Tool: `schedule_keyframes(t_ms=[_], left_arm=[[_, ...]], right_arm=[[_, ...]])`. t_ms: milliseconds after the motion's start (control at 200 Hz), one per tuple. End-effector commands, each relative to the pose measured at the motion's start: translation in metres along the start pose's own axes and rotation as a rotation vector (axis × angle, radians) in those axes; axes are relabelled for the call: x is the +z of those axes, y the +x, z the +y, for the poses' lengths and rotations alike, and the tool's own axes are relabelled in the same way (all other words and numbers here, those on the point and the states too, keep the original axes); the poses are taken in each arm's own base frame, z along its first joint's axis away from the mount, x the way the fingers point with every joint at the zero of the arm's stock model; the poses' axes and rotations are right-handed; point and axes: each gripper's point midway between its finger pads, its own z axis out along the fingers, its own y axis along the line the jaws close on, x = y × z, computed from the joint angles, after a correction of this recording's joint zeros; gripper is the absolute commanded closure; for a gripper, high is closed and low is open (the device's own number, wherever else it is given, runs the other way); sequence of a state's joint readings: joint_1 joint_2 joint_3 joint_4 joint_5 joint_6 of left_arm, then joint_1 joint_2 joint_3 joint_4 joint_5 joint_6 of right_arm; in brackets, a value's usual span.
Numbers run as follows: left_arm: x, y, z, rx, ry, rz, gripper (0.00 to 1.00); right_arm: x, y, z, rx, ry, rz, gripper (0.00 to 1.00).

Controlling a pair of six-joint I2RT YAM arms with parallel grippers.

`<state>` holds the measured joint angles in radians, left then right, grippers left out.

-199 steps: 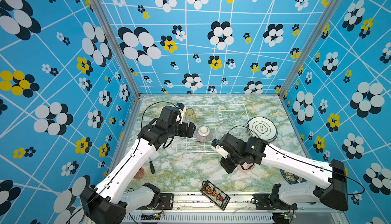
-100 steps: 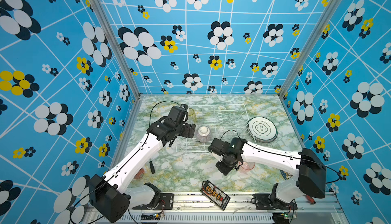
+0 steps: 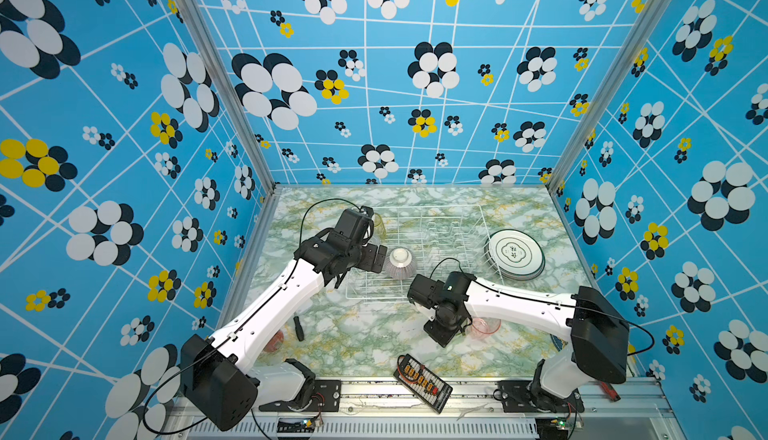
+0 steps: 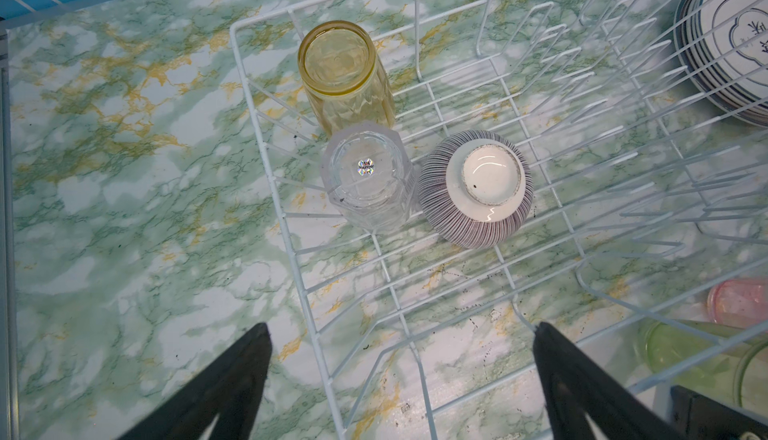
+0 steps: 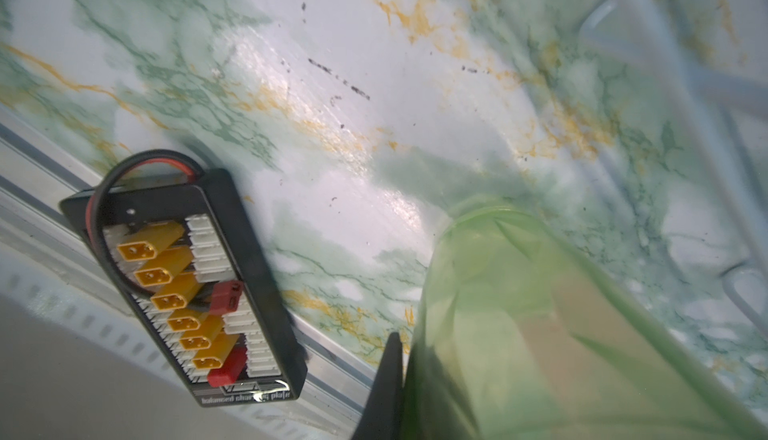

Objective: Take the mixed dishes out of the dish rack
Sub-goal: 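Lower the green glass onto the table beside the pink glass and release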

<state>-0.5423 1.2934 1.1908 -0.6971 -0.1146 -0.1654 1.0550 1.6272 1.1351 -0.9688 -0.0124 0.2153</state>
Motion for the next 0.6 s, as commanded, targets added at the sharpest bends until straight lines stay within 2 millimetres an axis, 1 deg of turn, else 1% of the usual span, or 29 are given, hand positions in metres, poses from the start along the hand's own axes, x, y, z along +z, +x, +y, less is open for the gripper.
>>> schedule_keyframes(t_ms=[0, 65, 170, 265, 355, 435, 470, 600], left_arm=[[0.001, -0.001, 0.0, 0.032, -0.021, 0.01, 0.01], [0.004, 0.0, 0.0, 0.036, -0.025, 0.013, 0.01], [0.006, -0.001, 0.0, 0.046, -0.03, 0.014, 0.01], [0.008, -0.001, 0.001, 0.054, -0.037, 0.016, 0.01], [0.012, -0.002, 0.002, 0.062, -0.051, 0.018, 0.01], [0.017, -0.003, 0.005, 0.074, -0.072, 0.027, 0.01], [0.02, -0.004, 0.007, 0.078, -0.084, 0.031, 0.01], [0.033, -0.008, 0.014, 0.071, -0.118, 0.051, 0.01]], right_arm=[[0.004, -0.003, -0.011, 0.026, 0.03, 0.007, 0.94], [0.004, -0.003, -0.012, 0.028, 0.033, 0.006, 0.91], [-0.002, -0.004, -0.014, 0.032, 0.04, -0.015, 0.81], [-0.011, -0.008, -0.016, 0.038, 0.043, -0.051, 0.76], [-0.023, -0.01, -0.017, 0.041, 0.039, -0.087, 0.66], [-0.038, -0.012, -0.016, 0.038, 0.025, -0.128, 0.57], [-0.047, -0.013, -0.013, 0.034, 0.008, -0.155, 0.55], [-0.088, -0.019, -0.001, 0.029, -0.087, -0.303, 0.42]])
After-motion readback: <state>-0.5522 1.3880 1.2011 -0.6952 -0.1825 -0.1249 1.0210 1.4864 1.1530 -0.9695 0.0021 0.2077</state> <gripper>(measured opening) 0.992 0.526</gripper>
